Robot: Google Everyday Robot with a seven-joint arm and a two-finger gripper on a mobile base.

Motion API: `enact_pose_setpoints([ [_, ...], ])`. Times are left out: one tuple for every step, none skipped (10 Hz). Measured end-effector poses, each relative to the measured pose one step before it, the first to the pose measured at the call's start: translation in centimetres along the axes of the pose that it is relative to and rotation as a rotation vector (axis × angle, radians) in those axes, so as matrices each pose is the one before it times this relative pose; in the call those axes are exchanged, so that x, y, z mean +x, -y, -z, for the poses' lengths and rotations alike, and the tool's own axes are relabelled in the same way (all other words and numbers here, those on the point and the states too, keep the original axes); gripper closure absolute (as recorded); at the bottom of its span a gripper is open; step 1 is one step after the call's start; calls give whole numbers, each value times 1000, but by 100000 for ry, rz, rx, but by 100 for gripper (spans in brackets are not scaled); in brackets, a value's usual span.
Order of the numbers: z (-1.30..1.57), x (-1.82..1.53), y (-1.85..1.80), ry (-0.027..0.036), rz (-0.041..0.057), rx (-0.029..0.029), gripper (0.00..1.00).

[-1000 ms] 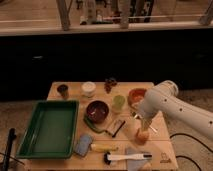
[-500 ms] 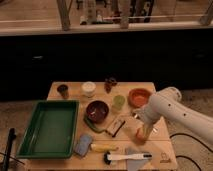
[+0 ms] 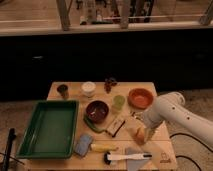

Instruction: Place apple in paper cup

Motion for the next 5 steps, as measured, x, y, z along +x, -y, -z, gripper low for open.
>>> enact_pose_setpoints([
  [-199, 160, -214, 550, -430, -85, 20],
  [-330, 135, -171, 621, -377, -84, 20],
  [-386, 434, -421, 848, -1138, 298, 20],
  [-275, 325, -249, 461, -699, 228, 20],
  [-279, 142, -120, 525, -312, 194, 20],
])
